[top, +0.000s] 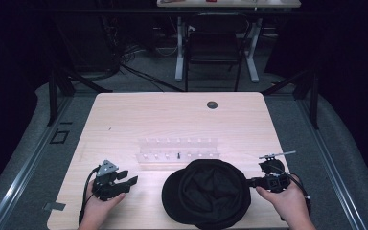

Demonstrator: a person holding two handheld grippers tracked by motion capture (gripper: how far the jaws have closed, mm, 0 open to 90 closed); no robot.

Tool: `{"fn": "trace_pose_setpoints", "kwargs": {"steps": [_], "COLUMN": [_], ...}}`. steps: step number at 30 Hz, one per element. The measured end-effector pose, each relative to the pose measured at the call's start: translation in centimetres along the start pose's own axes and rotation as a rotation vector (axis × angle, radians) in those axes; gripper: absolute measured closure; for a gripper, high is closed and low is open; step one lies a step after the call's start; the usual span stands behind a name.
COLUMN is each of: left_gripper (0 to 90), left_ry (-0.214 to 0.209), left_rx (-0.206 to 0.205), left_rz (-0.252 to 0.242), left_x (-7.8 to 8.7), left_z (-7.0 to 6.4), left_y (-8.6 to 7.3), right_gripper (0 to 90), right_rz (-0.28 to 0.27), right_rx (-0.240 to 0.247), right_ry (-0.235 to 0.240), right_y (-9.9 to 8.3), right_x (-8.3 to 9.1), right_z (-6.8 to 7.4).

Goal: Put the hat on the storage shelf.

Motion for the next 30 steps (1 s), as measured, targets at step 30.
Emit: {"fn": "trace_pose_setpoints", "kwargs": {"steps": [30], "left_gripper": [49.4], "left_ry": [-0.002], "left_rx": [0.006], "left_rz": [0.006], "left_x": [-0.2], "left_z": [0.1], "left_y": [0.0], "right_gripper": [76.9], "right_rz": [0.155], "right_rx": [-0.048], "right_ry": [0.059], "right_y": [1.5], "right_x": [-2.7], "right_z": [-0.7]}}
Point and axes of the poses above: each handheld gripper's, and its own axes: x roughly backward along the jaws, y roughly out of its top, z roughly to its left, the point moved 3 cm from there along -x, roughly forward along the jaws, and after that the axes turned 1 degree about z, right-handed, at the moved point
